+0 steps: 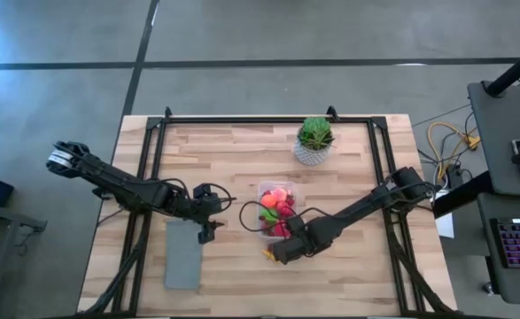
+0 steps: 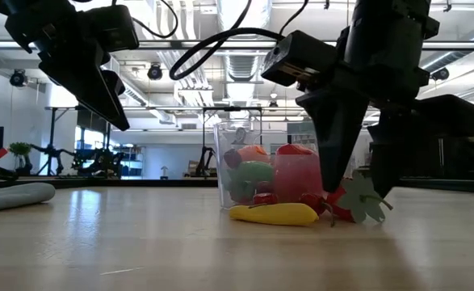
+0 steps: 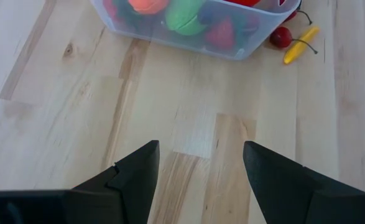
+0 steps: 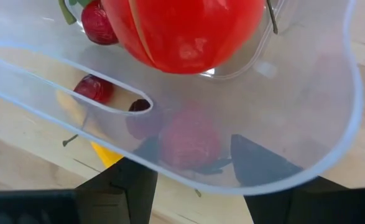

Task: Pick and placing Produce into tupperware
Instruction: Put the red strawberry into the transparent bin

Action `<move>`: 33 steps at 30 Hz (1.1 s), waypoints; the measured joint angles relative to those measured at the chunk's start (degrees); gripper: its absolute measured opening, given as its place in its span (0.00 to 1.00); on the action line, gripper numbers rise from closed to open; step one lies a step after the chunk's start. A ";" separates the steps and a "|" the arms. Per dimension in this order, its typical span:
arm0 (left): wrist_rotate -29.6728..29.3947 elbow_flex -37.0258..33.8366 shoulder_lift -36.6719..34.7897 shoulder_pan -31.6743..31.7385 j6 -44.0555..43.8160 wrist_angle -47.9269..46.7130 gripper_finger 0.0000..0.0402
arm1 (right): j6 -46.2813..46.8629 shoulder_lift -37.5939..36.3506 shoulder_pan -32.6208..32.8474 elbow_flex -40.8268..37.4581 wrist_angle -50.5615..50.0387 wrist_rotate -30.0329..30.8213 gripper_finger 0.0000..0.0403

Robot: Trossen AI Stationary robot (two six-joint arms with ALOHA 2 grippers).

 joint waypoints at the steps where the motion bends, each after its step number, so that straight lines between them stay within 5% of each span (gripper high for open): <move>1: 0.00 0.00 0.00 0.00 0.00 0.02 0.55 | -0.10 0.00 0.00 0.00 -0.02 0.00 0.48; 33: -0.90 0.00 0.00 0.00 -0.02 1.36 0.55 | -0.48 0.55 -0.02 -0.13 1.12 0.65 0.41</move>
